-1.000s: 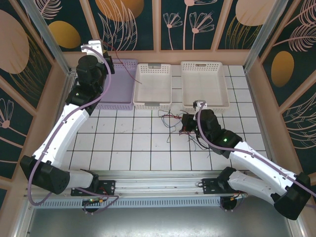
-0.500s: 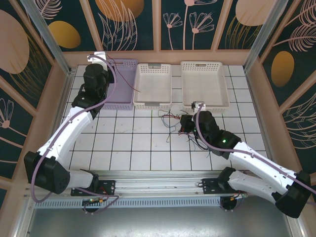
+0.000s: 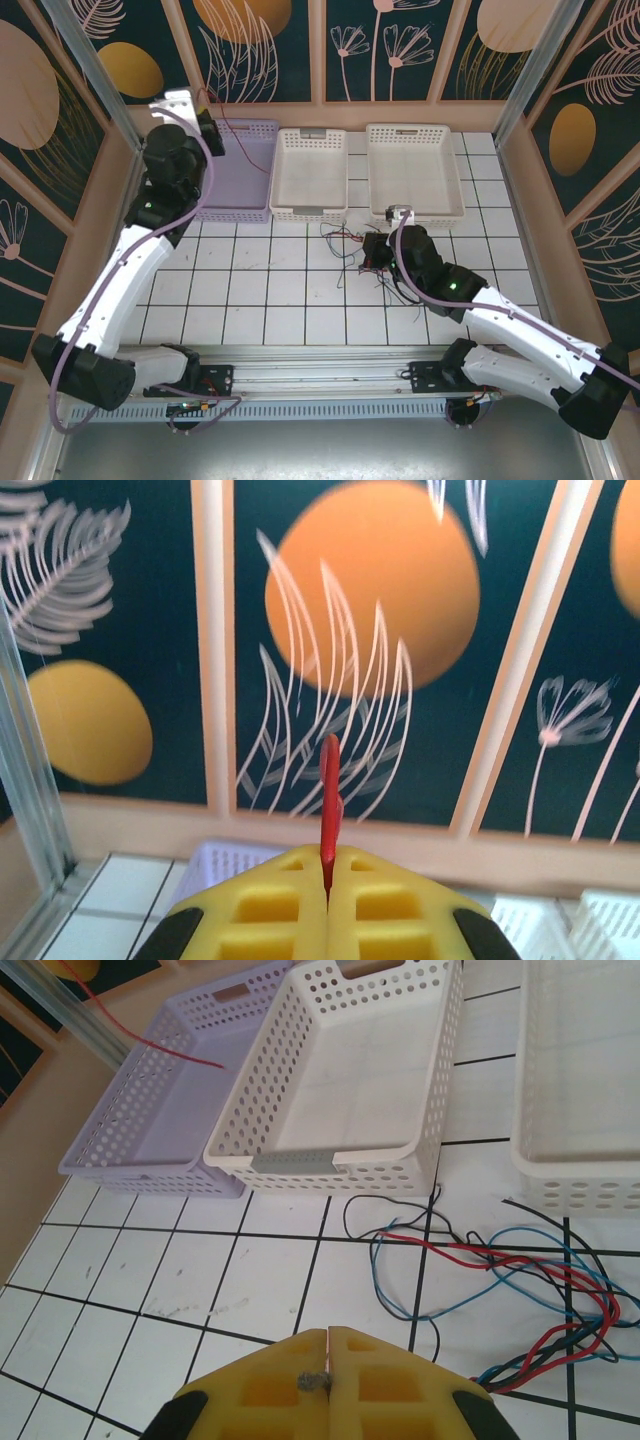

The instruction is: Untangle the cables

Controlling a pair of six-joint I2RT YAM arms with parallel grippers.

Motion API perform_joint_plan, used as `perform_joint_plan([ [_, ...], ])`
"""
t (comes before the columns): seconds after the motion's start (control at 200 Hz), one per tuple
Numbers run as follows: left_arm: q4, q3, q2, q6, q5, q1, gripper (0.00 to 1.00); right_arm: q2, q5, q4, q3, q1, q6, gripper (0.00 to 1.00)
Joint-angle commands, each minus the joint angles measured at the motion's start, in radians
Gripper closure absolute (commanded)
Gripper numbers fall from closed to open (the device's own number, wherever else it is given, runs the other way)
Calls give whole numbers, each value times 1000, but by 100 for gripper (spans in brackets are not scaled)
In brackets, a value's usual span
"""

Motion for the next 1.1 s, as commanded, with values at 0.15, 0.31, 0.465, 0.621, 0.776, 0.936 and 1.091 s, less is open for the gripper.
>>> perform_joint_plan([
  [0.15, 24, -11, -32, 15, -23, 10, 100, 32, 29, 22, 51, 30, 9, 100],
  [0.31, 61, -102, -22, 8, -27, 9, 100, 31, 33, 18, 50, 36, 9, 100],
  [0.465, 95, -175, 7, -25, -21, 11, 100, 34, 28, 22, 45, 47, 14, 100],
  [0.621, 128, -256, 39, -65, -19, 11, 100, 36, 31, 30, 33, 62, 22, 100],
  [0.776, 152, -324, 92, -121, -16, 11, 100, 35, 31, 33, 20, 73, 29, 100],
  [0.936, 126, -316, 225, -153, -8, 11, 100, 40, 24, 44, 9, 84, 39, 100],
  [1.091, 113, -284, 341, -176, -4, 13, 100, 46, 28, 43, 6, 102, 44, 100],
])
